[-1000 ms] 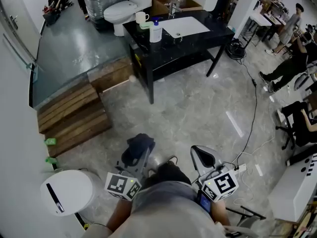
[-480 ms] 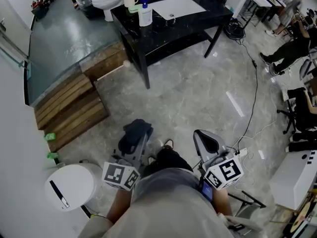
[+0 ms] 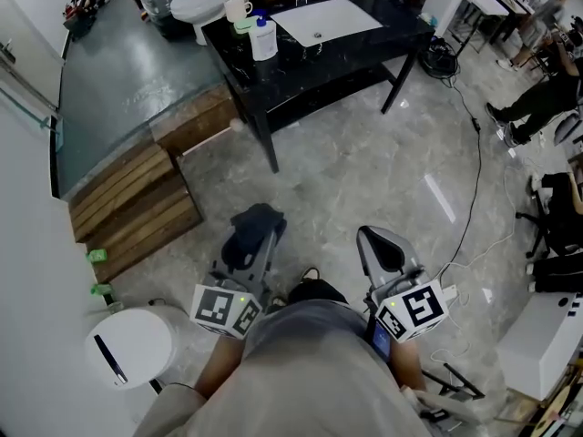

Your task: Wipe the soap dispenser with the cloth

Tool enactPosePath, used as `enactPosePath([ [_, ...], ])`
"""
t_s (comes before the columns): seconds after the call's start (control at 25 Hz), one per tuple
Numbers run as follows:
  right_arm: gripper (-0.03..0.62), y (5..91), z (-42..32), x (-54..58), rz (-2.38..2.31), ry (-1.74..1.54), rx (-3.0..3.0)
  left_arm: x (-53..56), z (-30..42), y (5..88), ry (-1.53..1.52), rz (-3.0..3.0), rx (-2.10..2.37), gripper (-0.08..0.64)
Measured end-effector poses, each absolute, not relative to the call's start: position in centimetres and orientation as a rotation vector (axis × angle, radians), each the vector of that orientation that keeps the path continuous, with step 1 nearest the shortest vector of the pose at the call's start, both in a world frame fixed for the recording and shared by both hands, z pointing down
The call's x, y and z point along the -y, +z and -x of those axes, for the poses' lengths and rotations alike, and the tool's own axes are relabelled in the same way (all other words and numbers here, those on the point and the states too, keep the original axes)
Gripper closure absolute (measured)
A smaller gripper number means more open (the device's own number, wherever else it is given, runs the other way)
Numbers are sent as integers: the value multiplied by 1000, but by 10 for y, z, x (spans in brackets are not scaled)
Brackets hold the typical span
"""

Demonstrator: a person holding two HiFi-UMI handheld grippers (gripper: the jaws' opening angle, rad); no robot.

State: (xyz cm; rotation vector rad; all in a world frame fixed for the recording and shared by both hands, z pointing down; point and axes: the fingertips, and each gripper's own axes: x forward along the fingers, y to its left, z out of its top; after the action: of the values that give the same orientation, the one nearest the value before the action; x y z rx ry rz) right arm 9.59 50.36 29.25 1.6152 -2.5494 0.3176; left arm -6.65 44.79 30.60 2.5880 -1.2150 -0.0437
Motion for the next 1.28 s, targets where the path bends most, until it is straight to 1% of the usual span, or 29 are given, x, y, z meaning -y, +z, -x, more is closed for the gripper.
enactPosePath([
  [0.36,591,293,-112,-486,-1525,261,2612,-420,38,301,-70,-2580,1280,399],
  [0.6,591,274,-140,-477,-1587,256,2628,-413,24,293,-77,-2597,1272,399],
  [0.76,592,276,-150,-466,-1624,293,2630,-404,25,300,-43,-2585,1270,399],
  [1.28,591,298,-148,-417,-1574,379,2575,-353,18,322,-25,-2538,1218,399],
])
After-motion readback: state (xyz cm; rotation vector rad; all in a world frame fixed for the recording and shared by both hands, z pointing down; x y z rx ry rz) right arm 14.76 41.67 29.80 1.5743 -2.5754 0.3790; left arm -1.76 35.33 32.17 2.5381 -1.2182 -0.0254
